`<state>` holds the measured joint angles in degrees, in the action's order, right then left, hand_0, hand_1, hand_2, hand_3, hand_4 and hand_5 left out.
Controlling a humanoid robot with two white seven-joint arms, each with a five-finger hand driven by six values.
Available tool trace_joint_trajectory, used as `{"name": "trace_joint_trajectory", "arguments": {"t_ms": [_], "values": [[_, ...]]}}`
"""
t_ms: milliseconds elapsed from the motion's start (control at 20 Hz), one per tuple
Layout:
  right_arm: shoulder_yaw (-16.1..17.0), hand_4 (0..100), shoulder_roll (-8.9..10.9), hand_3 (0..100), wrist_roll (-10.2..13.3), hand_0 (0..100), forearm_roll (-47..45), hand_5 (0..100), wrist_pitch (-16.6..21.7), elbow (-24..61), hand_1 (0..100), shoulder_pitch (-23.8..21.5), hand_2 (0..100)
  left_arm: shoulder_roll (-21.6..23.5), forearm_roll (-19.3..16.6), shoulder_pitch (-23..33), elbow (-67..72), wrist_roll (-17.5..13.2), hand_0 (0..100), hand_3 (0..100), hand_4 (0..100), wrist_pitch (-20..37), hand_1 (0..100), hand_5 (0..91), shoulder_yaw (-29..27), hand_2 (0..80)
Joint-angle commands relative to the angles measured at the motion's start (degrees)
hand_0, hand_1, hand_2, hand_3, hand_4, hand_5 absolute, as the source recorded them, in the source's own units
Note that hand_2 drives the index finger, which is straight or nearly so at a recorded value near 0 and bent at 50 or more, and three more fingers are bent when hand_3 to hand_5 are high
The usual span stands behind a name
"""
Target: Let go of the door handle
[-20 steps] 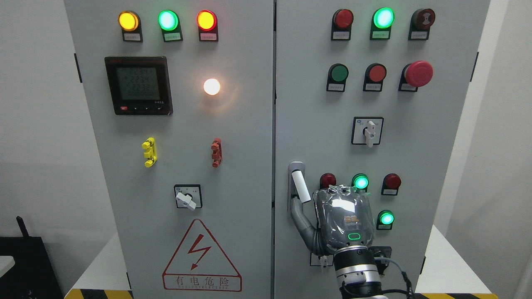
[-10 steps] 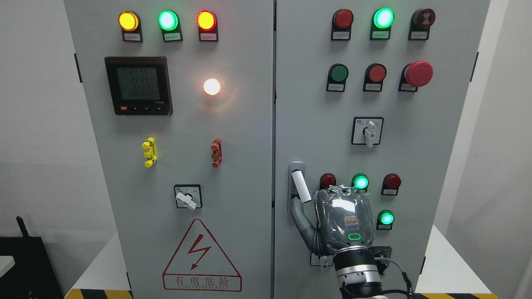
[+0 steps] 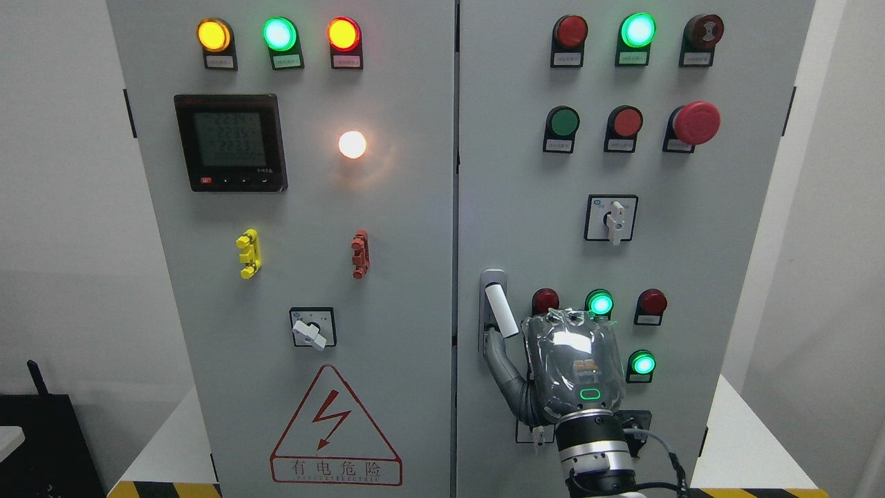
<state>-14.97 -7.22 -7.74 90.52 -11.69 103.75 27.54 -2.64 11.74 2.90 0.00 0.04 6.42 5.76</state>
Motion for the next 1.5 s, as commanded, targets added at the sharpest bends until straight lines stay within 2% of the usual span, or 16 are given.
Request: {"name": "trace_joint_trajectory", "arguments": {"t_ms": [0,1452], "values": [[0.03,93,0.01,100,0.01,62,0.01,92,-0.26,0.05,12,-0.03,98,0.00,0.04,0.00,-1.76,0.05,12,0,0,-0.01,39,0.0,0.04,0.0],[0.20,93,0.19,100,0.01,66,0.01,92,-1.76,0.58,16,-0.03,98,0.00,0.04,0.00,-1.76,0.05,12,0,0,-0.01,39,0.0,0.04,0.0]]}}
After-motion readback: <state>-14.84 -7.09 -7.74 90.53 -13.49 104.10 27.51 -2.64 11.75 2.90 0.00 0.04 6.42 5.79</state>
